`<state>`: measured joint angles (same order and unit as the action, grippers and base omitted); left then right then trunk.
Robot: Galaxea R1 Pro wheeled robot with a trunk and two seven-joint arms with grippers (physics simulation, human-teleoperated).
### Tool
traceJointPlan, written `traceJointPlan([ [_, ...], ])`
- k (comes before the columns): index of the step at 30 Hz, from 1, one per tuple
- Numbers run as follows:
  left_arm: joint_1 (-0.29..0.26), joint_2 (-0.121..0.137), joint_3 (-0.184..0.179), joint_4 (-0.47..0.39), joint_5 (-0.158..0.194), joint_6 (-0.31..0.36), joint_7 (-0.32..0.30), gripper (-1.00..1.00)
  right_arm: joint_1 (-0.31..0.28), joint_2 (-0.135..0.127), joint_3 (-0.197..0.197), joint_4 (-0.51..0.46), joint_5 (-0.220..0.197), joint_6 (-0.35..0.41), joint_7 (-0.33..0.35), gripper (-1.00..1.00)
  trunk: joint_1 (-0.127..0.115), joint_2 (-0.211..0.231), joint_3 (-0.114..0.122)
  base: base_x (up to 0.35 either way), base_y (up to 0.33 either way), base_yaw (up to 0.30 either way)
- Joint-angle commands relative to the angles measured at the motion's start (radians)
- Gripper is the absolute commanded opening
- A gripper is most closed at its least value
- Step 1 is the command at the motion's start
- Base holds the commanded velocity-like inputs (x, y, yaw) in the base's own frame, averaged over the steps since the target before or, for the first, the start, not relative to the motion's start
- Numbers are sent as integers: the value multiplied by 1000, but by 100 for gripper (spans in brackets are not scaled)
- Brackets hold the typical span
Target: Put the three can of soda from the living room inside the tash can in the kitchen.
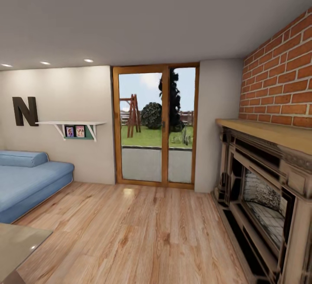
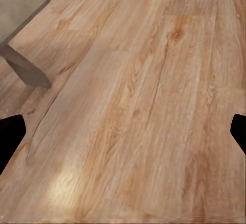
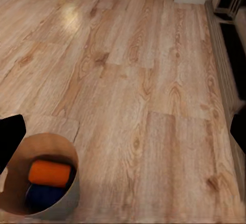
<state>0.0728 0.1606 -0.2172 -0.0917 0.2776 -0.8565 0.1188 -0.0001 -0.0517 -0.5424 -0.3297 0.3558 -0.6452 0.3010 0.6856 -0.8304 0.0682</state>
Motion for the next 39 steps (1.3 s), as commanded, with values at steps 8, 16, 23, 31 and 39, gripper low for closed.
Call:
traceJointPlan([
  [8,130,-12,-4,2,-1,-115,-1,100,28,-89,-4,257,-1,-161,-42,100,-31,56,25,0,0,0],
  [16,169,-16,-5,3,-1,-175,-1,100,90,-112,-3,331,2,-281,-149,100,-61,112,50,0,0,0],
  [23,193,-16,-5,3,1,-191,0,100,128,-133,-1,360,4,-297,-166,100,-88,161,72,0,0,0],
  [31,199,-15,-5,3,3,-191,1,100,207,-138,1,369,5,-300,-180,100,-119,217,97,0,0,0],
  [39,200,-15,-3,2,6,-191,1,100,235,-141,2,372,6,-294,-212,100,-150,273,122,0,0,0],
])
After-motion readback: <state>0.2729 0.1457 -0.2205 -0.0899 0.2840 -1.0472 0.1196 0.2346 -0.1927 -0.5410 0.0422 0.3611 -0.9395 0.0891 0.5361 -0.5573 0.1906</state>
